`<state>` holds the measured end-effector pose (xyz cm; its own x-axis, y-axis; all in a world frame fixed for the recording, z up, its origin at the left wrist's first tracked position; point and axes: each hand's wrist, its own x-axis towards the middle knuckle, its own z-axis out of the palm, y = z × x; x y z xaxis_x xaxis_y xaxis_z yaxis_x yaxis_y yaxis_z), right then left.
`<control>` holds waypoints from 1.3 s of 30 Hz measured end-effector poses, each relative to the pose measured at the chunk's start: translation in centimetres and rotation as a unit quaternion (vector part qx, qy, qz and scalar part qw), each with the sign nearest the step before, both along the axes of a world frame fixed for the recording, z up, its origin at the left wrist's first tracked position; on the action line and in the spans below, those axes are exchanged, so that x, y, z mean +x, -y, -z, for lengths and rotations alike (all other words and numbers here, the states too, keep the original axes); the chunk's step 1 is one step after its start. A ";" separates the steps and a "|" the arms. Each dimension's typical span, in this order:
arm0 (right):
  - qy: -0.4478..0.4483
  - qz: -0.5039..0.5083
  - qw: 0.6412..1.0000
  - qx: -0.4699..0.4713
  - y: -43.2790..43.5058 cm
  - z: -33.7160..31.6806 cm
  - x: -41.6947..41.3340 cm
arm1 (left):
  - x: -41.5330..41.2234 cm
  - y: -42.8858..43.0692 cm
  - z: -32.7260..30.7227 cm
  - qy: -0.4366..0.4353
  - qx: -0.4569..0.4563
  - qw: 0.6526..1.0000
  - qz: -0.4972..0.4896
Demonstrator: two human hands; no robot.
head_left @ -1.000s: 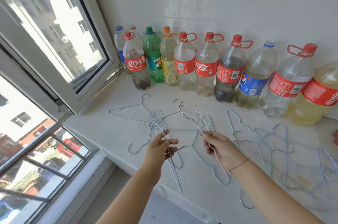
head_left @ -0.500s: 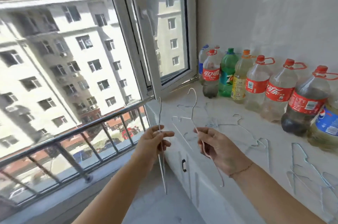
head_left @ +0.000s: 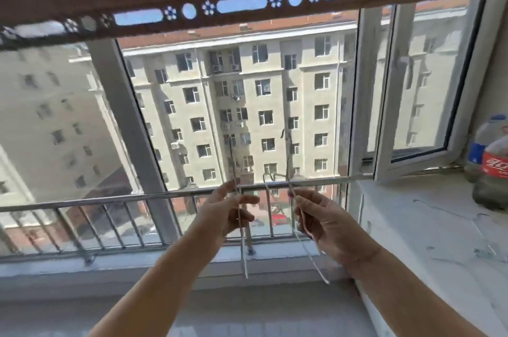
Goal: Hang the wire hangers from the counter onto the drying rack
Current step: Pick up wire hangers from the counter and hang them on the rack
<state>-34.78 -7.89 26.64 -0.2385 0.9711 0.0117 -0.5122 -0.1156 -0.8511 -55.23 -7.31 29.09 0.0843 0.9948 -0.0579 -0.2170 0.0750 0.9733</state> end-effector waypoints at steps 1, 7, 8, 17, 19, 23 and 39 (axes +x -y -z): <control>-0.002 -0.015 1.000 0.006 0.1 -0.5 -2.3 | -2.3 0.7 -0.4 0.001 0.001 1.000 -0.007; -0.020 -0.077 0.996 0.032 1.2 -3.9 -16.9 | -16.2 5.1 -3.3 -0.055 0.030 0.998 -0.027; -0.023 -0.085 0.995 0.039 1.4 -4.5 -19.4 | -18.5 5.8 -3.8 -0.066 0.034 0.997 -0.033; -0.005 -0.127 0.987 0.099 2.7 -9.4 -38.7 | -36.7 10.5 -8.7 -0.100 0.055 0.987 -0.109; 0.008 -0.136 0.985 0.110 2.8 -10.5 -42.0 | -39.8 10.9 -9.9 -0.095 0.057 0.986 -0.126; 0.036 -0.143 0.980 0.133 2.0 -12.5 -47.6 | -45.3 10.8 -11.7 -0.071 0.065 0.979 -0.182; 0.066 -0.126 0.964 0.226 -8.1 -19.1 -63.9 | -61.5 2.0 -16.2 -0.005 0.122 0.948 -0.295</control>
<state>-98.70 0.17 45.69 -0.4937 0.7859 0.3724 -0.3997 0.1753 -0.8997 -116.69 -9.27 45.34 -0.4904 0.8524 0.1815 -0.1419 -0.2835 0.9484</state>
